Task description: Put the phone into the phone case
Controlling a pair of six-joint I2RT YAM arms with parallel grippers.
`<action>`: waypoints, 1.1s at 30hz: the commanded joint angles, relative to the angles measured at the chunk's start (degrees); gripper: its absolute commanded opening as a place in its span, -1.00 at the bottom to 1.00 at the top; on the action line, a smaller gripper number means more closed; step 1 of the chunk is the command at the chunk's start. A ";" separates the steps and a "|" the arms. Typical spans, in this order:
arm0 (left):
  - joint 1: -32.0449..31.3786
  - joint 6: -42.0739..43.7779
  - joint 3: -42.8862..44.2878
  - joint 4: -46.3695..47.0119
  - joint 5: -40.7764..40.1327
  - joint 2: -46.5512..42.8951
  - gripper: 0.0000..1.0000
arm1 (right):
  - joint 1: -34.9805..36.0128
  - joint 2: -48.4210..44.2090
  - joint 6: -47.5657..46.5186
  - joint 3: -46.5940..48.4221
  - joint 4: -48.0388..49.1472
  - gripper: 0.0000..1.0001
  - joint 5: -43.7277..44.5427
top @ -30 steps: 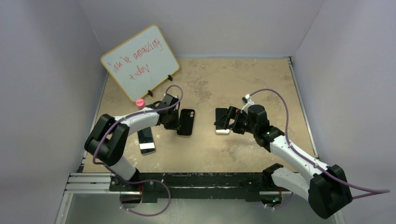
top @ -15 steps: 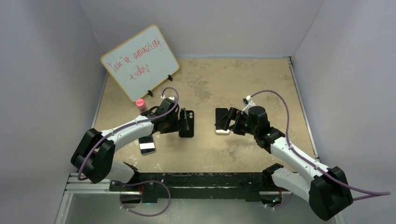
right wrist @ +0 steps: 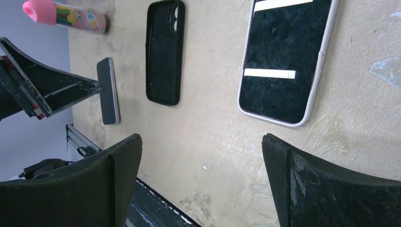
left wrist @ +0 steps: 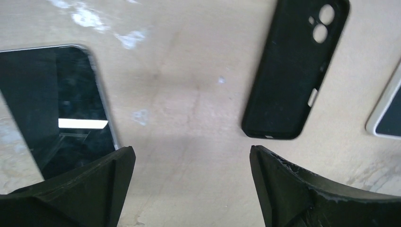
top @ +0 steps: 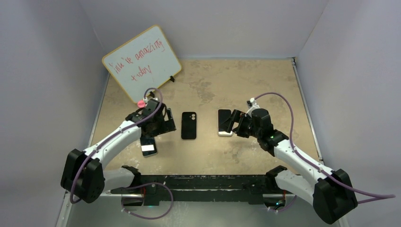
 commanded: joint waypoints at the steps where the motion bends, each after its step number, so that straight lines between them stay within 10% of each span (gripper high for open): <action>1: 5.57 -0.10 -1.95 -2.15 2.42 -1.48 0.91 | 0.14 -0.57 -0.59 -0.44 0.42 0.93 1.58; 16: 13.92 0.02 -4.87 -4.96 -9.11 -0.54 0.99 | 0.13 1.91 -0.22 -1.68 2.50 0.93 0.89; 33: 18.43 2.64 -8.92 2.88 -1.49 6.65 0.97 | 0.13 3.92 0.13 -0.20 3.14 0.93 0.21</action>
